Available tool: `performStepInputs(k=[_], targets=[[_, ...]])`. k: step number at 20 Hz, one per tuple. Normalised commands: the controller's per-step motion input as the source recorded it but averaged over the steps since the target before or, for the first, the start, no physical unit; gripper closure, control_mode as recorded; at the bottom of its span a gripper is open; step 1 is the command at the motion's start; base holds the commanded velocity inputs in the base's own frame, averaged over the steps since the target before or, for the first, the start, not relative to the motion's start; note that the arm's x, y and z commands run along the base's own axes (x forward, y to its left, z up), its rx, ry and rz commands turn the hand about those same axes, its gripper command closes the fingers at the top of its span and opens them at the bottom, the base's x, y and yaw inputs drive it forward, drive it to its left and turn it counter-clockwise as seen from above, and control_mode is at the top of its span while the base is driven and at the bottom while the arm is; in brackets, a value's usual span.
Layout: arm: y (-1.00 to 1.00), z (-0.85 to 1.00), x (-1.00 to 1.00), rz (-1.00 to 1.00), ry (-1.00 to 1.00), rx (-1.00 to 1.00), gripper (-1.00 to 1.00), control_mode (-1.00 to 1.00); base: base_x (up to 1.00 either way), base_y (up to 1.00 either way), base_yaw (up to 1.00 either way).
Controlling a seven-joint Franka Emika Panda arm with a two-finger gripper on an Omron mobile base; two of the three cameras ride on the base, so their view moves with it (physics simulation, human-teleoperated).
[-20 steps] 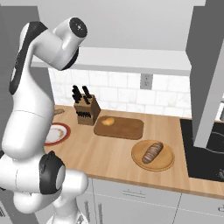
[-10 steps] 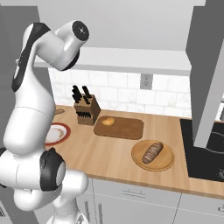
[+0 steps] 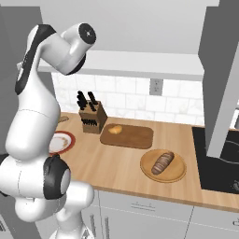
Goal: From the different types of pastries on the counter, select a croissant and place it on the cutting board. Then retrieve a jar of jam from the cabinet and place it alongside the croissant on the cutting board.
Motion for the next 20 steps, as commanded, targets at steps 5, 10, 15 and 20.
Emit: performStepInputs(k=[5, 10, 15, 20], targets=[[0.0, -0.14, 0.26, 0.0, 0.0, 0.0, -1.0, -1.0, 0.0, 0.0, 0.0], [0.0, -0.1, 0.26, 0.0, 0.0, 0.0, -1.0, -1.0, 0.0, 0.0, 0.0], [0.0, -0.02, 0.27, 0.0, 0.0, 0.0, -1.0, -1.0, 0.0, 0.0, 0.0], [0.0, -0.07, 0.28, 0.01, 0.0, 0.0, -1.0, -1.0, 0.0, 0.0, 0.0]])
